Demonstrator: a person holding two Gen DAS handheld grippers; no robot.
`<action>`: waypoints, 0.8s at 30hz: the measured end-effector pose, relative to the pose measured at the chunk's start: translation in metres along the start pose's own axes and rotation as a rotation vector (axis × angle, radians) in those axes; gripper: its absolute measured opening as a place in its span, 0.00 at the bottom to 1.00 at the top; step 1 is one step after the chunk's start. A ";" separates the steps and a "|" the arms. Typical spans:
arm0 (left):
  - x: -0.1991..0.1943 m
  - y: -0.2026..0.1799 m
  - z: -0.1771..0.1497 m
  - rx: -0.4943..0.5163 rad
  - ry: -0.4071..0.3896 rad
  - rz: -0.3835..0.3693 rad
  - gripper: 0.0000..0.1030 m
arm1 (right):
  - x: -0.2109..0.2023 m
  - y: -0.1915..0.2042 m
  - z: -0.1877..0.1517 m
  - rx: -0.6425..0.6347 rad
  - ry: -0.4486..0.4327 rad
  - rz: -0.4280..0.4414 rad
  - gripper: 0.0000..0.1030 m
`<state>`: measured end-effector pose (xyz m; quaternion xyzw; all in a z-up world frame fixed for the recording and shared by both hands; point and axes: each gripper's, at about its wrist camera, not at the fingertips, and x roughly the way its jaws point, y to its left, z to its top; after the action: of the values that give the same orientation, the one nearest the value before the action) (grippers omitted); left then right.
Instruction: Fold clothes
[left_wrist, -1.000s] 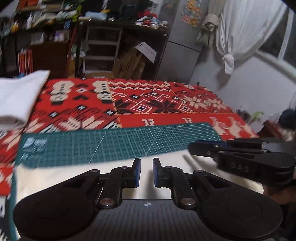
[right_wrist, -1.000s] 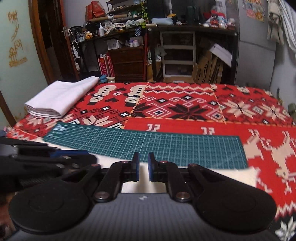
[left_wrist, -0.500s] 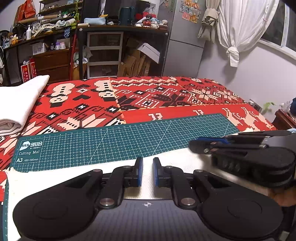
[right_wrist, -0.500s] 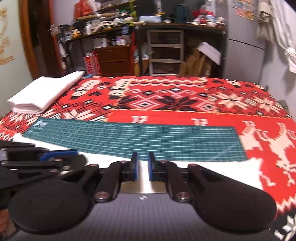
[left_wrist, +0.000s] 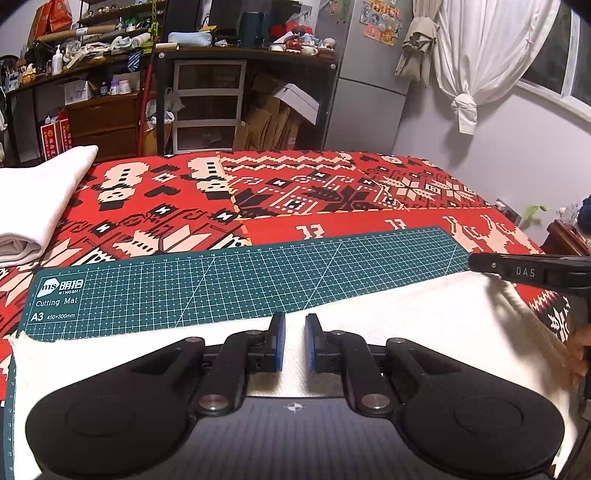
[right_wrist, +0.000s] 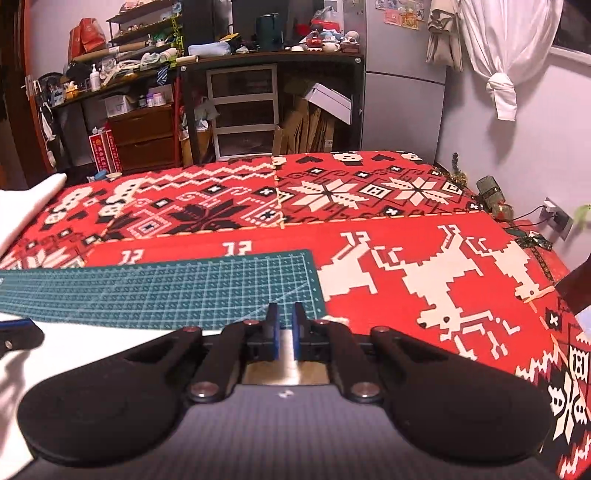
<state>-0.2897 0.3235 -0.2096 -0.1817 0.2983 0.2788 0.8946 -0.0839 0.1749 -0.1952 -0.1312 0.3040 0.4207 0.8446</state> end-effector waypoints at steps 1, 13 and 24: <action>0.000 0.002 0.001 -0.020 0.003 -0.007 0.13 | -0.002 0.004 0.002 -0.011 -0.008 0.008 0.10; -0.020 0.058 0.000 -0.179 -0.020 0.039 0.12 | 0.004 0.127 -0.001 -0.185 0.068 0.271 0.10; -0.048 0.110 -0.012 -0.151 -0.052 0.133 0.04 | 0.002 0.215 -0.007 -0.202 0.079 0.316 0.10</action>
<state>-0.3937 0.3843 -0.2056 -0.2211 0.2644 0.3639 0.8653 -0.2553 0.3043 -0.1950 -0.1822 0.3101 0.5711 0.7379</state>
